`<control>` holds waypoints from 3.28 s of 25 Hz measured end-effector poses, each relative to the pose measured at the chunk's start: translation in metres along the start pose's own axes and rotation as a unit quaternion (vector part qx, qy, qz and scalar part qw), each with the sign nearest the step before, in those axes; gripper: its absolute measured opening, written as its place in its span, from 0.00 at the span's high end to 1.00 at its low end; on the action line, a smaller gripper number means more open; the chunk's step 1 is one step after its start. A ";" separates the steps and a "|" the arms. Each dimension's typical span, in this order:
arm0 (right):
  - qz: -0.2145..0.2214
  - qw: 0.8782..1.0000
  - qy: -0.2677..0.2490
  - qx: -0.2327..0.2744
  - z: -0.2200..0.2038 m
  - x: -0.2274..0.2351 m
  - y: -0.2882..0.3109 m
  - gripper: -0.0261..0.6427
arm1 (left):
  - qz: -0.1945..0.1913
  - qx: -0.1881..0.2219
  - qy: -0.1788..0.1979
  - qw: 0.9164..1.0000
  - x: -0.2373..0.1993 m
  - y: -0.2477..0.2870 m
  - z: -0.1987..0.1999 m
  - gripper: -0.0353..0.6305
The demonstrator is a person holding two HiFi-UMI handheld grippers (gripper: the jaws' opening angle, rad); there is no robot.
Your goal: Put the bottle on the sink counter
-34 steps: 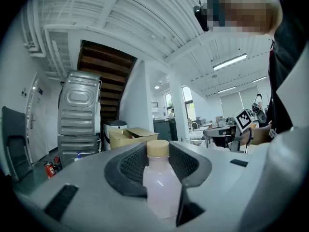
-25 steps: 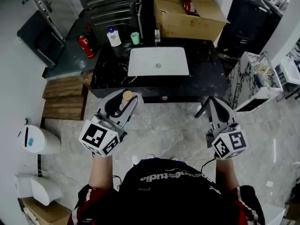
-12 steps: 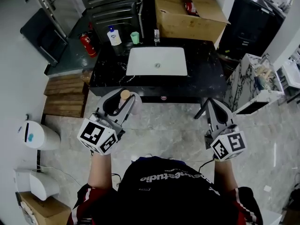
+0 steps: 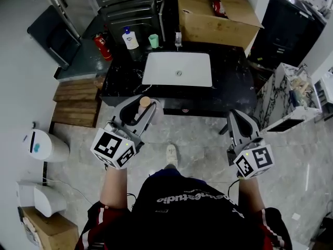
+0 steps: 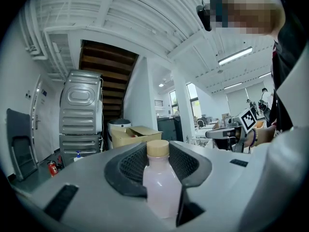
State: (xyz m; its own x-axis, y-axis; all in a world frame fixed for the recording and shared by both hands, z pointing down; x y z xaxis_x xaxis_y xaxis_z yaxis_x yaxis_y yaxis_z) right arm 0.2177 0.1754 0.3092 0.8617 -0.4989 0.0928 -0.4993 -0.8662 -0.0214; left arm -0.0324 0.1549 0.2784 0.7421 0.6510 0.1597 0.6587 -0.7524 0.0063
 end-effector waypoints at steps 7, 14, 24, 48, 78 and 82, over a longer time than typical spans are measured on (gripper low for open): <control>-0.002 1.000 -0.006 -0.002 -0.006 0.024 0.084 0.90 | -0.011 0.004 -0.003 1.000 -0.066 0.058 -0.026 0.73; -0.015 1.000 -0.006 0.001 0.004 0.054 0.201 0.90 | -0.020 0.005 0.002 1.000 -0.165 0.128 -0.049 0.73; -0.025 1.000 -0.005 -0.004 0.008 0.065 0.325 0.90 | -0.017 -0.003 0.002 1.000 -0.283 0.196 -0.081 0.73; 0.001 0.997 0.022 -0.069 -0.045 0.158 0.409 0.90 | 0.072 -0.026 -0.028 0.997 -0.397 0.345 -0.217 0.73; 0.089 0.994 0.025 -0.066 -0.102 0.127 0.533 0.90 | 0.184 -0.075 -0.064 0.978 -0.534 0.410 -0.370 0.73; 0.100 0.991 0.025 -0.084 -0.110 0.117 0.533 0.90 | 0.193 -0.070 -0.064 0.977 -0.538 0.412 -0.375 0.73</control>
State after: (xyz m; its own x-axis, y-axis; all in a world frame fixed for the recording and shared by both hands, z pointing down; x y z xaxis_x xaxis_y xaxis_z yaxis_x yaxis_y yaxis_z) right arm 0.0420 -0.3419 0.4184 0.7403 -0.6549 0.1519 -0.6715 -0.7311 0.1208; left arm -0.2072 -0.5430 0.5648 0.9471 0.3167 0.0518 0.3101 -0.9447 0.1064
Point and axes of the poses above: the fingertips, and each gripper's own axes: y forward along the fingers, x to its right, z out of its top, the point moved 1 cm from there along -y, backward along the fingers, and after that the axes turned 2 degrees about y, right-handed, at the moved point
